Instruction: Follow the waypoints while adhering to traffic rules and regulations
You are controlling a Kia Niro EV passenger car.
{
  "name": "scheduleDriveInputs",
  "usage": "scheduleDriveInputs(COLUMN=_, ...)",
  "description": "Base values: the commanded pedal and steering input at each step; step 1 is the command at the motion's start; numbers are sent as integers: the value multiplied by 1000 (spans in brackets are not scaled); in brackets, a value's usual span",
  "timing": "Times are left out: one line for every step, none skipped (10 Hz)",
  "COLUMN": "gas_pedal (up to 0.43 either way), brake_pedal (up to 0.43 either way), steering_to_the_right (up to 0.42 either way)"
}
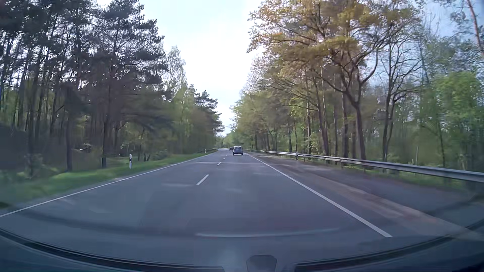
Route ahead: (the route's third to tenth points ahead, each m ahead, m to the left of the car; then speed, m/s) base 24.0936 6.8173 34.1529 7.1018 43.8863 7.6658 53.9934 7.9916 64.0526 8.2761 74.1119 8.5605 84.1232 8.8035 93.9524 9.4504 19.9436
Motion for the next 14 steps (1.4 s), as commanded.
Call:
scheduleDriveInputs(gas_pedal=209, brake_pedal=0, steering_to_the_right=-6)
scheduleDriveInputs(gas_pedal=220, brake_pedal=0, steering_to_the_right=-6)
scheduleDriveInputs(gas_pedal=220, brake_pedal=0, steering_to_the_right=-6)
scheduleDriveInputs(gas_pedal=228, brake_pedal=0, steering_to_the_right=-6)
scheduleDriveInputs(gas_pedal=228, brake_pedal=0, steering_to_the_right=-6)
scheduleDriveInputs(gas_pedal=228, brake_pedal=0, steering_to_the_right=-6)
scheduleDriveInputs(gas_pedal=228, brake_pedal=0, steering_to_the_right=-7)
scheduleDriveInputs(gas_pedal=228, brake_pedal=0, steering_to_the_right=-7)
scheduleDriveInputs(gas_pedal=228, brake_pedal=0, steering_to_the_right=-7)
scheduleDriveInputs(gas_pedal=228, brake_pedal=0, steering_to_the_right=-7)
scheduleDriveInputs(gas_pedal=228, brake_pedal=0, steering_to_the_right=-7)
scheduleDriveInputs(gas_pedal=228, brake_pedal=0, steering_to_the_right=-7)
scheduleDriveInputs(gas_pedal=228, brake_pedal=0, steering_to_the_right=-7)
scheduleDriveInputs(gas_pedal=228, brake_pedal=0, steering_to_the_right=-7)
